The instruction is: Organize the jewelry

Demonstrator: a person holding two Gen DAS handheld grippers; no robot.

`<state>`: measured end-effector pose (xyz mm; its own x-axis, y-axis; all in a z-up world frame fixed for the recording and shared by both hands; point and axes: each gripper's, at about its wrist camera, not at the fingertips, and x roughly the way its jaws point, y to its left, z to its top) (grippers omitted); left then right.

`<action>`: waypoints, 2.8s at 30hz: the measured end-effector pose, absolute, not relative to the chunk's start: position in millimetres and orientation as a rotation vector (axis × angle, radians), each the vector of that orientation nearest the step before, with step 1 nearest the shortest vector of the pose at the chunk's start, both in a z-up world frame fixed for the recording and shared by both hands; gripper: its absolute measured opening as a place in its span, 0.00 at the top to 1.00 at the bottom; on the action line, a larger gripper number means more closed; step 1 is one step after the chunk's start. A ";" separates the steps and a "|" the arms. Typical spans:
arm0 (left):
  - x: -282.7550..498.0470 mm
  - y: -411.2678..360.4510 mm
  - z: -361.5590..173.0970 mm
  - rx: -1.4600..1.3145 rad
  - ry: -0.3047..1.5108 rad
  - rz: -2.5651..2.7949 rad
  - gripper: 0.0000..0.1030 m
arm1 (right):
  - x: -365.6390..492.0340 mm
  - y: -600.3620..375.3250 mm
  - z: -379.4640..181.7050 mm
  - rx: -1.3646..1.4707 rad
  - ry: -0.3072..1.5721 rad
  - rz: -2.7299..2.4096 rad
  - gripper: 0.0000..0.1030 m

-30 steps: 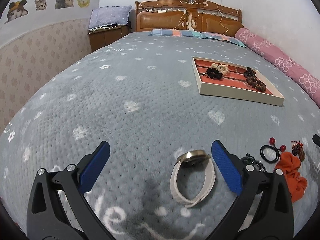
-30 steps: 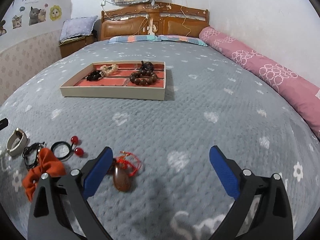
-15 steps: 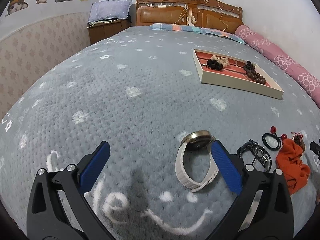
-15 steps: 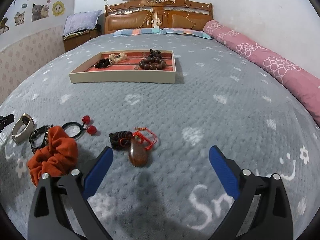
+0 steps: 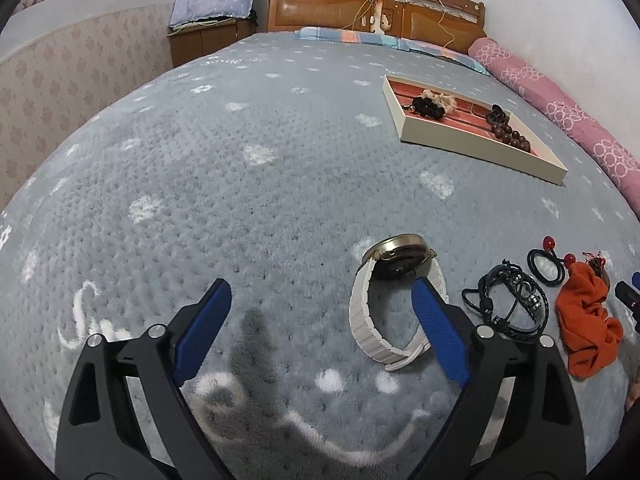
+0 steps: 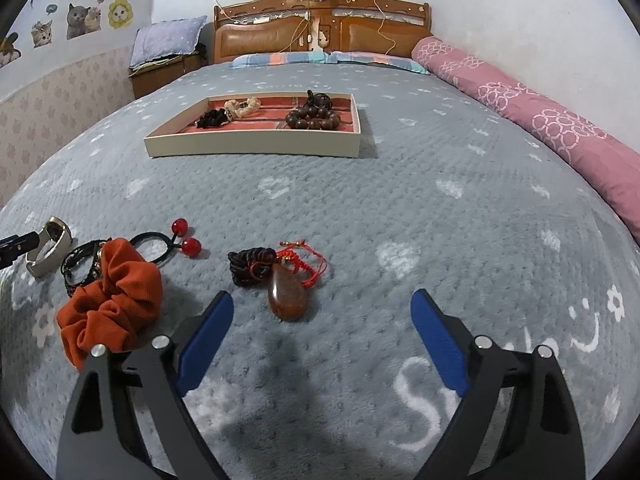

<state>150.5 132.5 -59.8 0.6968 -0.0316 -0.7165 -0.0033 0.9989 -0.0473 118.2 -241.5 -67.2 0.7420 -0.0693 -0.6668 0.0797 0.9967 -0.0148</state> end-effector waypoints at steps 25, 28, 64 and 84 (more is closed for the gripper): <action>170.8 131.5 -70.8 -0.066 0.871 -0.089 0.32 | 128.5 -174.7 -58.1 0.077 0.781 0.033 0.20; 172.3 129.8 -71.3 -0.057 0.879 -0.097 0.39 | 129.9 -163.5 -63.5 0.062 0.798 0.034 0.20; 162.5 108.7 -49.2 -0.036 0.831 -0.104 0.97 | 152.6 -192.2 -37.6 0.155 0.726 0.205 0.87; 280.7 36.7 26.0 -0.037 0.706 -0.208 0.96 | 250.6 -248.9 12.1 0.101 0.635 0.096 0.87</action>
<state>280.7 36.7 26.0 0.7414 -0.2023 -0.6398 0.1777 0.9786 -0.1036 250.5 -248.9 12.1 0.8010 0.1208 -0.5863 -0.0587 0.9906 0.1239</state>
